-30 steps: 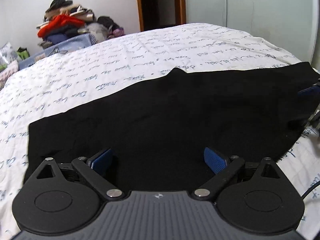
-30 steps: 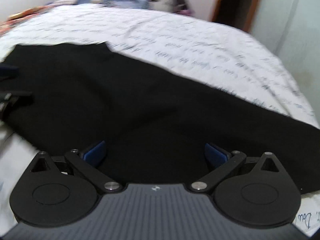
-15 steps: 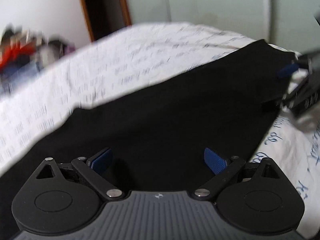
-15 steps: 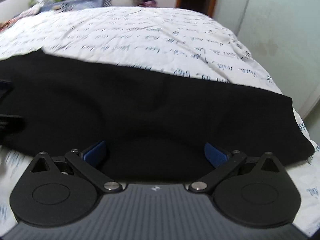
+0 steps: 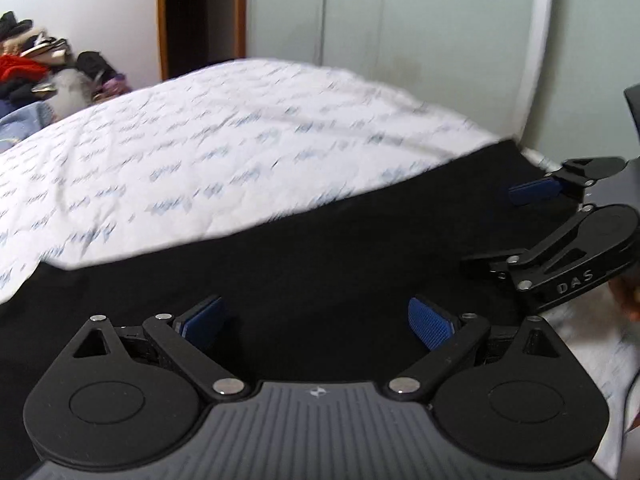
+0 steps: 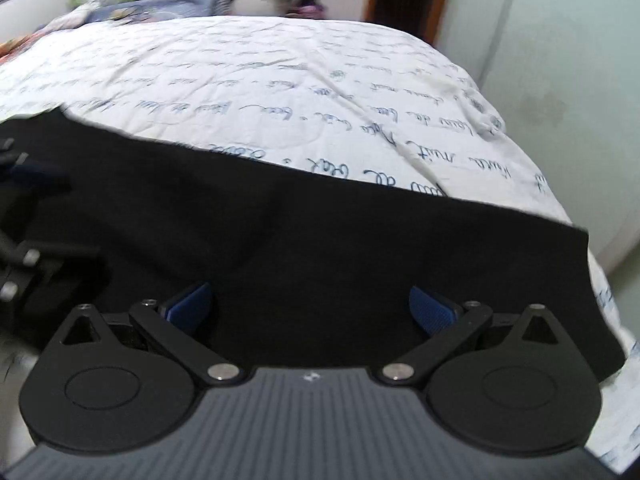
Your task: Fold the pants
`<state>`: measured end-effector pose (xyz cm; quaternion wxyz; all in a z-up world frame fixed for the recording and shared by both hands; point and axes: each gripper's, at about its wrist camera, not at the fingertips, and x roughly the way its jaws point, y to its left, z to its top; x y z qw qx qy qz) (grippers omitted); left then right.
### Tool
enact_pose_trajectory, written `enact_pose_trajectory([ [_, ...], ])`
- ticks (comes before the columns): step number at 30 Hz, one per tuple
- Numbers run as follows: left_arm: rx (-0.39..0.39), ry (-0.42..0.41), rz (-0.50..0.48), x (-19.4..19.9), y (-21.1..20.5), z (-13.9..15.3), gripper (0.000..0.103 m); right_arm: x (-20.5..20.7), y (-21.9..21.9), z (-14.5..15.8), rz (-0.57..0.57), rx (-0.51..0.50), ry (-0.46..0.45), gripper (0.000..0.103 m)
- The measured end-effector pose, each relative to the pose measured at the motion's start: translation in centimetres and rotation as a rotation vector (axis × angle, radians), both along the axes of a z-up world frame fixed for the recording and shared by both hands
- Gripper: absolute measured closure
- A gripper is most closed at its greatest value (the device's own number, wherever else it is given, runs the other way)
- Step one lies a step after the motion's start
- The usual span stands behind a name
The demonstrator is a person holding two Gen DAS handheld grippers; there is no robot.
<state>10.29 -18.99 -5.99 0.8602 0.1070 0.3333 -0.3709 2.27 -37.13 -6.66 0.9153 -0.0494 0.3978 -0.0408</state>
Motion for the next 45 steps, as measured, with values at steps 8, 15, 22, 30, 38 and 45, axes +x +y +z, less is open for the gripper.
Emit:
enact_pose_trajectory([
  [8, 0.072, 0.014, 0.102, 6.0, -5.5, -1.3, 0.004, 5.3, -2.3, 1.4, -0.007, 0.012, -0.049, 0.005],
  [15, 0.032, -0.008, 0.177, 6.6, -3.3, 0.3, 0.004, 6.8, -2.4, 2.3, -0.054, -0.019, -0.132, 0.002],
  [22, 0.028, -0.025, 0.159, 5.5, -5.1, -0.7, 0.004, 6.0, -0.5, 0.6, 0.111, -0.056, 0.013, 0.011],
  [30, 0.018, -0.041, 0.201, 5.7, -4.0, 0.7, 0.004, 5.4, -4.0, 2.4, -0.058, -0.122, -0.107, 0.005],
  [38, 0.072, -0.007, 0.086, 4.3, -7.5, -1.3, 0.003, 2.2, -11.9, 1.5, -0.178, -0.069, -0.002, 0.000],
  [45, 0.055, -0.040, 0.108, 3.8, -6.9, -0.8, 0.000, 5.2, -16.5, 1.3, -0.295, 0.032, -0.044, 0.004],
])
